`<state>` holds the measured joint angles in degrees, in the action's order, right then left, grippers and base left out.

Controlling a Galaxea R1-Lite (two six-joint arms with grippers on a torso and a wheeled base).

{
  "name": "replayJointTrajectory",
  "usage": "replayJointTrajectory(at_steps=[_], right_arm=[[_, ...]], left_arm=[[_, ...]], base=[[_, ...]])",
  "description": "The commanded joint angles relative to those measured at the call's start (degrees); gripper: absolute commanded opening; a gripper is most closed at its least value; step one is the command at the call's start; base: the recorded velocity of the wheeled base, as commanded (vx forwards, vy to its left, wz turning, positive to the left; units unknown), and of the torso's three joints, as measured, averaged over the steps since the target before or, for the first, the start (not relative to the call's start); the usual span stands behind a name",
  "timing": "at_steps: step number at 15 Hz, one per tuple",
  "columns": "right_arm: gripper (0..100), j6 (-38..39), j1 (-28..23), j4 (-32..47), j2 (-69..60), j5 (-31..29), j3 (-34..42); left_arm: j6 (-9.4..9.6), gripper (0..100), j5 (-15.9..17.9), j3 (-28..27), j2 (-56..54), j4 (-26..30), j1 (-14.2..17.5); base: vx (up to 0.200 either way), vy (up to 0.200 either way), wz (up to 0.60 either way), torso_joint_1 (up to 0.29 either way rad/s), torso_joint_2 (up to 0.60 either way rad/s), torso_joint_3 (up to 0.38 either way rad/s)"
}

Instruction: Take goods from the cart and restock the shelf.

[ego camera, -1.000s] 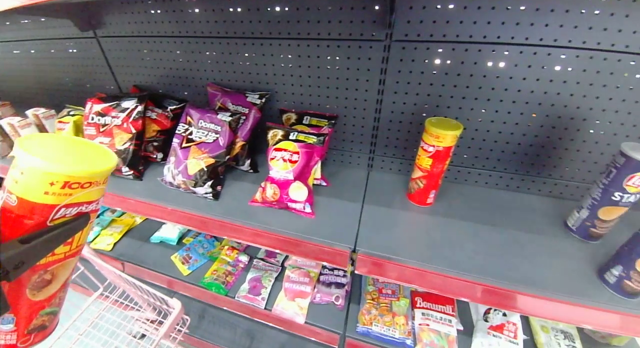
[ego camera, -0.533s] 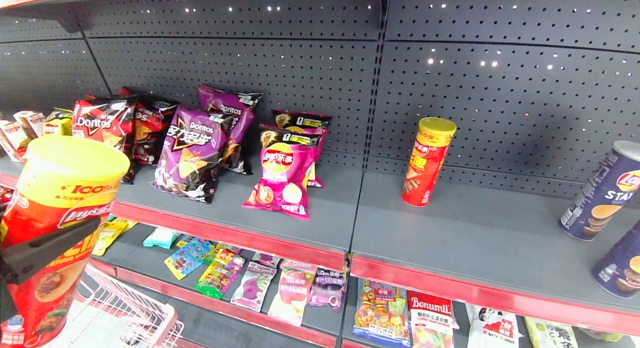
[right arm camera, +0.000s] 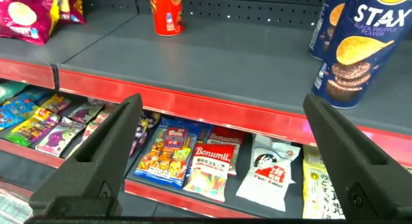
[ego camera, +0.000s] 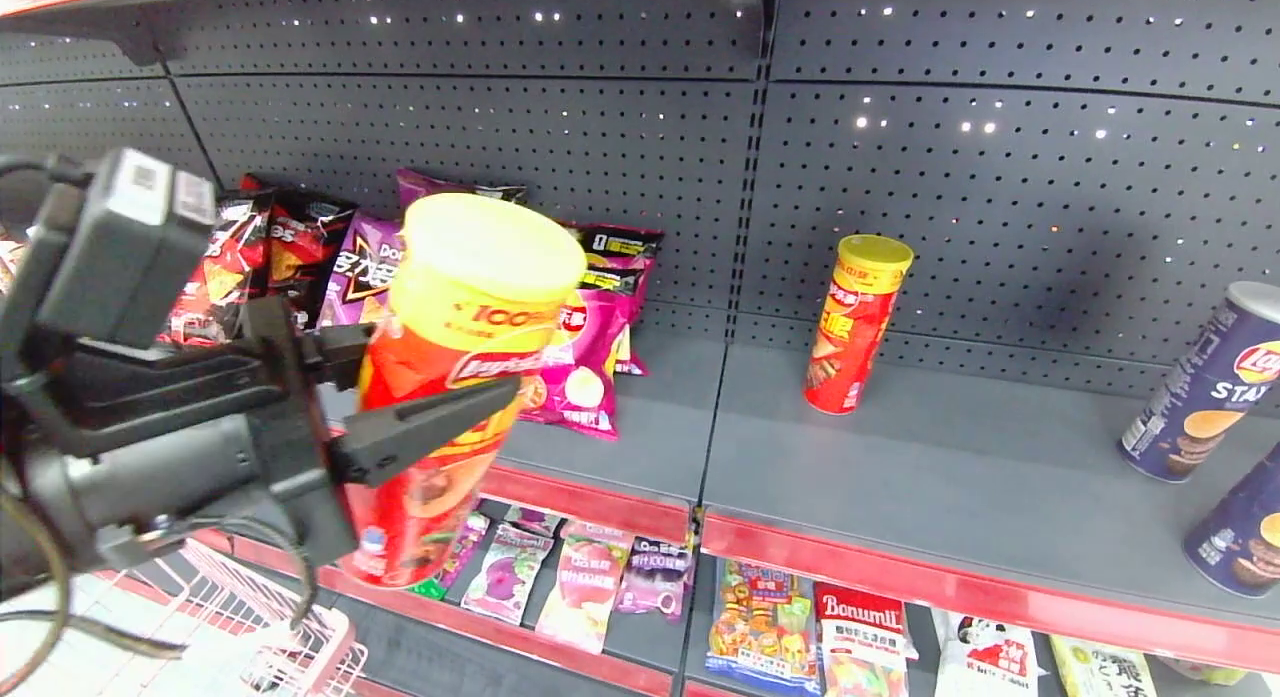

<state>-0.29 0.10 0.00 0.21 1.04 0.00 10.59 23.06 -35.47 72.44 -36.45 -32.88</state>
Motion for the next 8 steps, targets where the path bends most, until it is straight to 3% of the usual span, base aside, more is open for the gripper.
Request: replayJointTrajectory(at_steps=[1,3,6,8], right_arm=[[100,0.0,0.0,0.0,0.0,0.0,0.0],[100,-0.5,0.2,0.0,0.7,0.1,0.0],[100,-0.7,0.1,0.3,1.6,0.1,-0.2],[100,-3.9,1.4,0.6,5.7,2.7,-5.4]], left_arm=[[-2.51,0,-0.3,-0.4,10.4,-4.8,-6.5],[-2.6,0,-2.1,0.4,9.7,-4.7,-6.8],[-2.68,0,-10.7,3.7,3.3,-2.3,-5.9],[-1.45,0,-11.4,7.1,-3.6,4.3,-0.3]], base=[[0.0,0.0,0.0,0.0,0.0,0.0],[0.0,0.0,0.0,0.0,0.0,0.0],[0.0,0.0,0.0,0.0,0.0,0.0],[0.0,0.0,0.0,0.0,0.0,0.0]])
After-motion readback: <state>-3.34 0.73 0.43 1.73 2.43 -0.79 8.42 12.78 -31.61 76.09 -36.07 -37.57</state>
